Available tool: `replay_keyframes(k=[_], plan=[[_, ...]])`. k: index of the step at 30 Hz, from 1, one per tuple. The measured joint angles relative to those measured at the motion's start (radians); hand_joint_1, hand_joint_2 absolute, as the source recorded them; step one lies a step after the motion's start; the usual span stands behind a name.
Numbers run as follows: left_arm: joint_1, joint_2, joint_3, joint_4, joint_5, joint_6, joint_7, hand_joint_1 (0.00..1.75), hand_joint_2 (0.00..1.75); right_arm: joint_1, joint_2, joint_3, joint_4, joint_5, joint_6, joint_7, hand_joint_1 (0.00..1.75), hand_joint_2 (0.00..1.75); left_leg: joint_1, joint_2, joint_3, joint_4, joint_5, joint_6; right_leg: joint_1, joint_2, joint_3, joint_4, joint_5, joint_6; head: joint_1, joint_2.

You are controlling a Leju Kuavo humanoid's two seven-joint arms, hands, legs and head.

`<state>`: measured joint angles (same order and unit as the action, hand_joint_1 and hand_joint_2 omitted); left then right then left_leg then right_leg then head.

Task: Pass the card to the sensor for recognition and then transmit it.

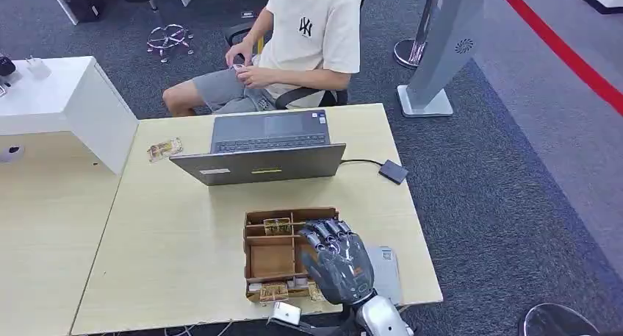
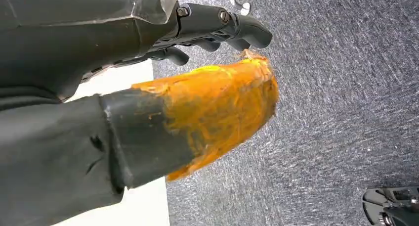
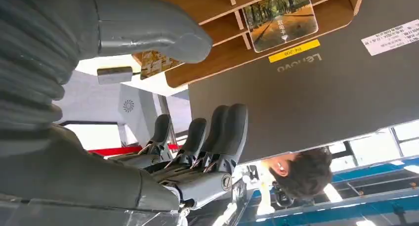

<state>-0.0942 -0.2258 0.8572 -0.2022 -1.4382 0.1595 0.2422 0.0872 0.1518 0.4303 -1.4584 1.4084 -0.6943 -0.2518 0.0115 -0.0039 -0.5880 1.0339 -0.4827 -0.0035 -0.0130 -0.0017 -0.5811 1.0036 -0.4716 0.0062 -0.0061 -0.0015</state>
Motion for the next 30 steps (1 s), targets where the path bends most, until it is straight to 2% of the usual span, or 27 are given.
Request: replay_keyframes(k=[14,20,30], plan=[[0.0,0.009,0.0,0.0,-0.019,0.001,0.004,0.0,0.0,-0.03,0.0,-0.037,0.041,-0.01,0.0,-0.023,0.77,1.75,0.0,0.0,0.0,0.0,0.0,0.0,0.0,0.0,0.0,0.0,0.0,0.0,0.0,0.0],[0.0,0.013,0.0,0.0,-0.025,0.001,0.003,0.0,0.0,-0.059,0.003,-0.056,0.088,-0.002,0.0,-0.017,0.72,1.75,0.0,0.0,0.0,0.0,0.0,0.0,0.0,0.0,0.0,0.0,0.0,0.0,0.0,0.0],[0.0,0.015,0.0,0.0,-0.031,0.0,0.003,0.0,0.0,-0.088,0.003,-0.082,0.139,0.001,0.0,-0.004,0.79,1.75,0.0,0.0,0.0,0.0,0.0,0.0,0.0,0.0,0.0,0.0,0.0,0.0,0.0,0.0]])
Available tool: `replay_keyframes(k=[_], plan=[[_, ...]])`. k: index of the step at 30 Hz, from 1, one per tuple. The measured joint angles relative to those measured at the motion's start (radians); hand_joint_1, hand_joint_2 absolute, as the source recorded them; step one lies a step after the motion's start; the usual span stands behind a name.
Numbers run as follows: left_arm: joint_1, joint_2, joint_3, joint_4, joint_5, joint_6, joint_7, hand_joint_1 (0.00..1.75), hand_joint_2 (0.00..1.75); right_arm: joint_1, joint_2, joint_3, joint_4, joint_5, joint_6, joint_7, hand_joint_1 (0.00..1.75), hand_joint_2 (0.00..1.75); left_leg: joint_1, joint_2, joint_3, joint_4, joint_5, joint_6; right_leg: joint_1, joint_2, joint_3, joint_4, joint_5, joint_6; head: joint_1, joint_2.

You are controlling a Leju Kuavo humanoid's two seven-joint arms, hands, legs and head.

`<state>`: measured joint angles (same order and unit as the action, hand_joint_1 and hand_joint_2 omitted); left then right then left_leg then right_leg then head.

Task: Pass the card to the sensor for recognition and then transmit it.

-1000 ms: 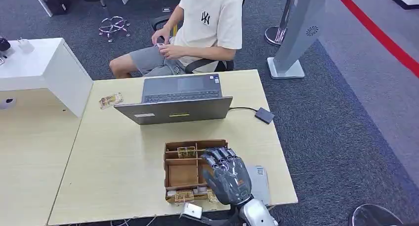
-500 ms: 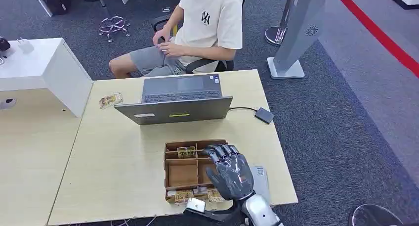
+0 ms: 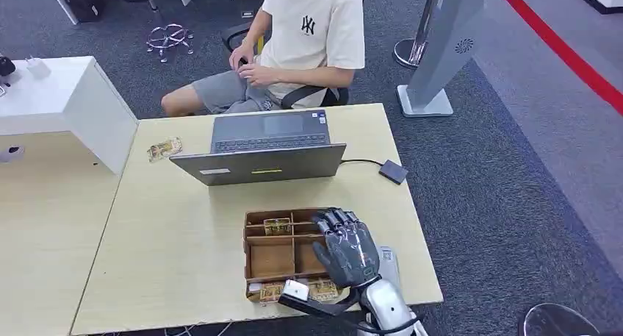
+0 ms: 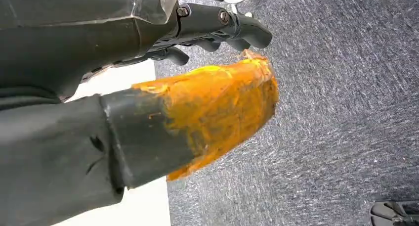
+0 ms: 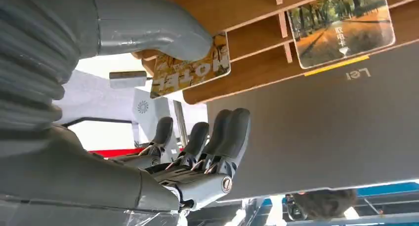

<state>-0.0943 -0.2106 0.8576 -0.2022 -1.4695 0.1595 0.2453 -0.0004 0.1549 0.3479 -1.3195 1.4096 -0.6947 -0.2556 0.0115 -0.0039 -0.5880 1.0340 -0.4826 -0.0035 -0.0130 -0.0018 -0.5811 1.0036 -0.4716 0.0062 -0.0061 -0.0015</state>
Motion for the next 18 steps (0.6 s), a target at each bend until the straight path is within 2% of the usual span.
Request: replay_keyframes(k=[2,4,6,7,8,9,11,18], plan=[[0.0,0.001,0.0,0.0,-0.003,0.0,0.0,0.0,0.0,-0.003,0.0,-0.004,0.008,0.0,0.0,0.002,0.77,1.75,0.0,0.0,0.0,0.0,0.0,0.0,0.0,0.0,0.0,0.0,0.0,0.0,0.0,0.0],[0.0,0.001,0.0,0.0,-0.004,0.0,0.0,0.0,0.0,-0.007,0.0,-0.008,0.019,0.0,0.0,0.003,0.87,1.75,0.0,0.0,0.0,0.0,0.0,0.0,0.0,0.0,0.0,0.0,0.0,0.0,0.0,0.0],[0.0,0.001,0.0,0.0,-0.005,0.0,0.0,0.0,0.0,-0.012,0.0,-0.014,0.034,0.0,0.0,0.005,0.87,1.75,0.0,0.0,0.0,0.0,0.0,0.0,0.0,0.0,0.0,0.0,0.0,0.0,0.0,0.0],[0.0,0.001,0.0,0.0,-0.005,0.0,0.0,0.0,0.0,-0.014,0.0,-0.016,0.038,0.002,0.0,0.005,0.98,1.75,0.0,0.0,0.0,0.0,0.0,0.0,0.0,0.0,0.0,0.0,0.0,0.0,0.0,0.0],[0.0,0.001,0.0,0.0,-0.005,0.0,0.0,0.0,0.0,-0.015,0.0,-0.018,0.042,0.003,0.0,0.006,1.15,1.75,0.0,0.0,0.0,0.0,0.0,0.0,0.0,0.0,0.0,0.0,0.0,0.0,0.0,0.0],[0.0,0.001,0.0,0.0,-0.005,0.0,0.0,0.0,0.0,-0.016,0.0,-0.019,0.048,0.006,0.0,0.011,1.45,1.75,0.0,0.0,0.0,0.0,0.0,0.0,0.0,0.0,0.0,0.0,0.0,0.0,0.0,0.0],[0.0,0.002,0.002,0.0,-0.005,0.0,0.0,0.0,0.0,-0.019,0.0,-0.022,0.057,0.006,0.0,0.014,1.71,1.75,0.0,0.0,0.0,0.0,0.0,0.0,0.0,0.0,0.0,0.0,0.0,0.0,0.0,0.0],[0.0,0.003,0.013,0.0,-0.006,0.0,0.0,0.0,0.0,-0.024,0.0,-0.033,0.07,0.003,-0.001,0.019,1.75,1.75,0.0,0.0,0.0,0.0,0.0,0.0,0.0,0.0,0.0,0.0,0.0,0.0,0.0,0.0]])
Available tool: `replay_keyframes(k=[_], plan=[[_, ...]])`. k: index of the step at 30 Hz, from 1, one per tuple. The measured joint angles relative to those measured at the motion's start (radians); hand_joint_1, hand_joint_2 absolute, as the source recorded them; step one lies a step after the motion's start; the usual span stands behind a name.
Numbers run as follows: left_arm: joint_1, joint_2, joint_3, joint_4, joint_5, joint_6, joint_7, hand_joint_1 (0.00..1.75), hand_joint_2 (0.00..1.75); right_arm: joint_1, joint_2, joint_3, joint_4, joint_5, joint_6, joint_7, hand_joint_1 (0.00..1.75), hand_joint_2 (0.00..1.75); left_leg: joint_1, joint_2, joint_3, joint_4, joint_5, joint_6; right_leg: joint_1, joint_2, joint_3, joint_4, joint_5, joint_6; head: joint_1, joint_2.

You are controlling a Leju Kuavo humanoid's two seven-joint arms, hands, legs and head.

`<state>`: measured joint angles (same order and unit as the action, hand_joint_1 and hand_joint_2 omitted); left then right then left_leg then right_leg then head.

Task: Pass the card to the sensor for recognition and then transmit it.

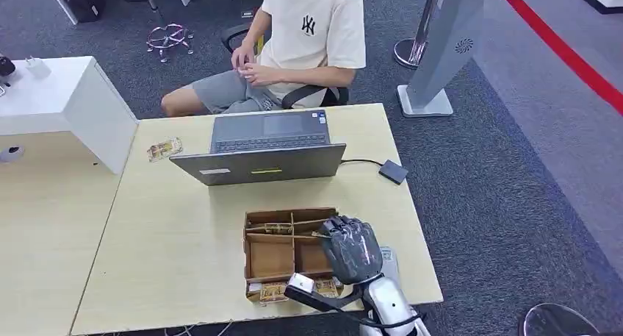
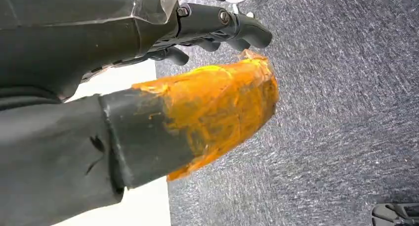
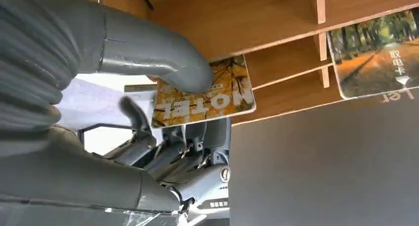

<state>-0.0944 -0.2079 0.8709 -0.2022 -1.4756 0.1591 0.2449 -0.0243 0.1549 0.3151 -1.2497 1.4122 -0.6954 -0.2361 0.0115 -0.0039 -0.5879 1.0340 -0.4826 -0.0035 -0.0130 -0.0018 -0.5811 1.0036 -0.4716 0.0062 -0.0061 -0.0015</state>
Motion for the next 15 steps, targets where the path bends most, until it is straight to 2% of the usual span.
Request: replay_keyframes(k=[15], plan=[[0.0,0.002,0.001,0.0,-0.002,0.0,-0.003,0.0,0.0,-0.002,0.002,-0.02,-0.005,-0.031,0.0,-0.027,1.75,1.75,0.0,0.0,0.0,0.0,0.0,0.0,0.0,0.0,0.0,0.0,0.0,0.0,0.0,0.0]])
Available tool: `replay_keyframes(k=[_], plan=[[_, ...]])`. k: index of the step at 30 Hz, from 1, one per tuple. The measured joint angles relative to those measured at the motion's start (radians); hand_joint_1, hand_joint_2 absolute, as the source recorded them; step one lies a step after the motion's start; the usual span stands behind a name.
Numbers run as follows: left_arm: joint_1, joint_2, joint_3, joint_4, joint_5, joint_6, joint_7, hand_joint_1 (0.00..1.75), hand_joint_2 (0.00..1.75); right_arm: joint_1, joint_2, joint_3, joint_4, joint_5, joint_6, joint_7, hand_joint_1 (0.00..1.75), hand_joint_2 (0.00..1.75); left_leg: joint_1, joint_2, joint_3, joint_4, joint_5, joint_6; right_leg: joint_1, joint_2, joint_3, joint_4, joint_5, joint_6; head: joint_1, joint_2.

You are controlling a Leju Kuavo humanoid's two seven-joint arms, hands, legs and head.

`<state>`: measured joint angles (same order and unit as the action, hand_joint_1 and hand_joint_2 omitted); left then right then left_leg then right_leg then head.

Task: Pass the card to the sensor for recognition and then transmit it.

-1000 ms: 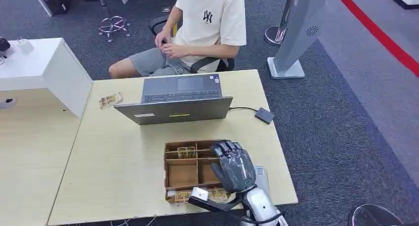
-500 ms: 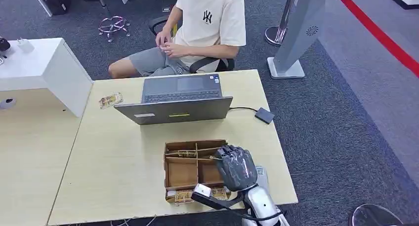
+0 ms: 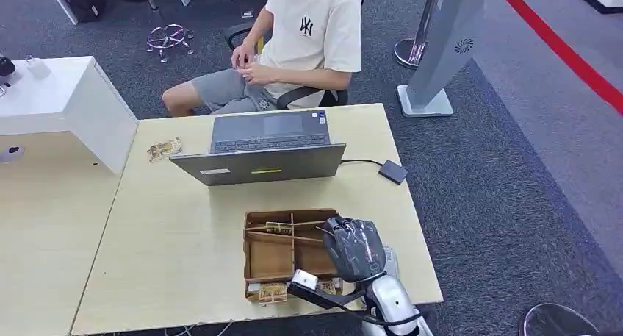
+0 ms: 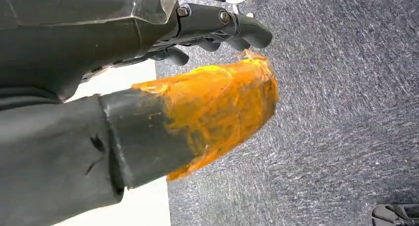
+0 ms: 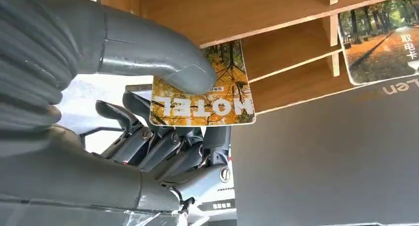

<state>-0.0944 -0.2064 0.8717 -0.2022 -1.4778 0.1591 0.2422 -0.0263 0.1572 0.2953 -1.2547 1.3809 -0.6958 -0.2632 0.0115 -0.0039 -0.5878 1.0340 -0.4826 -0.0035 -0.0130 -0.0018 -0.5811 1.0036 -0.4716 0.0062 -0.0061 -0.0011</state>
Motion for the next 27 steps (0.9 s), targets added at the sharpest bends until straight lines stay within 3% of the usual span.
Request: replay_keyframes(k=[8,10,11,12,14,18,20,23,27], plan=[[0.0,0.0,0.0,0.0,0.0,0.0,0.0,0.0,0.0,0.001,0.0,-0.003,-0.003,-0.002,0.0,0.0,1.75,1.75,0.0,0.0,0.0,0.0,0.0,0.0,0.0,0.0,0.0,0.0,0.0,0.0,0.0,0.0],[0.0,0.0,0.0,0.0,0.0,0.0,0.0,0.0,0.0,0.007,0.005,-0.01,-0.013,-0.046,0.0,-0.042,1.75,1.75,0.0,0.0,0.0,0.0,0.0,0.0,0.0,0.0,0.0,0.0,0.0,0.0,0.0,0.0],[0.0,0.0,0.0,0.0,0.0,0.001,0.0,0.0,0.0,0.013,0.012,-0.018,-0.024,-0.088,0.0,-0.08,1.75,1.75,0.0,0.0,0.0,0.0,0.0,0.0,0.0,0.0,0.0,0.0,0.0,0.0,0.0,0.0],[0.0,0.0,0.002,0.0,0.002,0.002,0.0,0.0,0.0,0.021,0.023,-0.026,-0.041,-0.175,0.0,-0.136,1.75,1.75,0.0,0.0,0.0,0.0,0.0,0.0,0.0,0.0,0.0,0.0,0.0,0.0,0.0,0.0],[0.0,0.0,0.01,0.0,0.004,0.004,-0.001,0.0,0.0,0.043,0.03,-0.021,-0.102,-0.387,0.0,-0.189,1.75,1.75,0.0,0.0,0.0,0.0,0.0,0.0,0.0,0.0,0.0,0.0,0.0,0.0,0.0,0.0],[0.0,0.0,0.026,0.0,0.01,0.01,-0.008,0.0,0.0,0.076,0.013,0.029,-0.319,-0.805,0.021,-0.188,1.75,1.75,0.0,0.0,0.0,0.0,0.0,0.0,0.0,0.0,-0.001,0.0,0.0,0.0,0.0,0.0],[0.001,0.0,0.033,0.0,0.014,0.01,-0.013,0.0,0.0,0.097,0.007,0.042,-0.443,-0.947,0.05,-0.208,1.75,1.75,0.0,0.0,0.0,0.0,0.0,0.0,0.0,0.0,0.0,0.0,0.0,0.0,0.0,0.0],[0.001,0.0,0.035,0.0,0.021,0.012,-0.019,0.0,0.0,0.121,-0.002,0.044,-0.574,-1.05,0.091,-0.234,1.75,1.75,0.0,0.0,-0.001,0.0,-0.001,0.001,0.0,0.0,0.0,0.0,0.0,0.0,0.0,0.0],[0.0,0.0,0.035,0.0,0.023,0.013,-0.021,0.0,0.0,0.137,-0.009,0.044,-0.648,-1.087,0.125,-0.256,1.75,1.75,0.0,0.0,0.0,0.0,-0.001,0.001,0.0,0.0,0.0,0.0,0.0,0.0,0.0,0.0]])
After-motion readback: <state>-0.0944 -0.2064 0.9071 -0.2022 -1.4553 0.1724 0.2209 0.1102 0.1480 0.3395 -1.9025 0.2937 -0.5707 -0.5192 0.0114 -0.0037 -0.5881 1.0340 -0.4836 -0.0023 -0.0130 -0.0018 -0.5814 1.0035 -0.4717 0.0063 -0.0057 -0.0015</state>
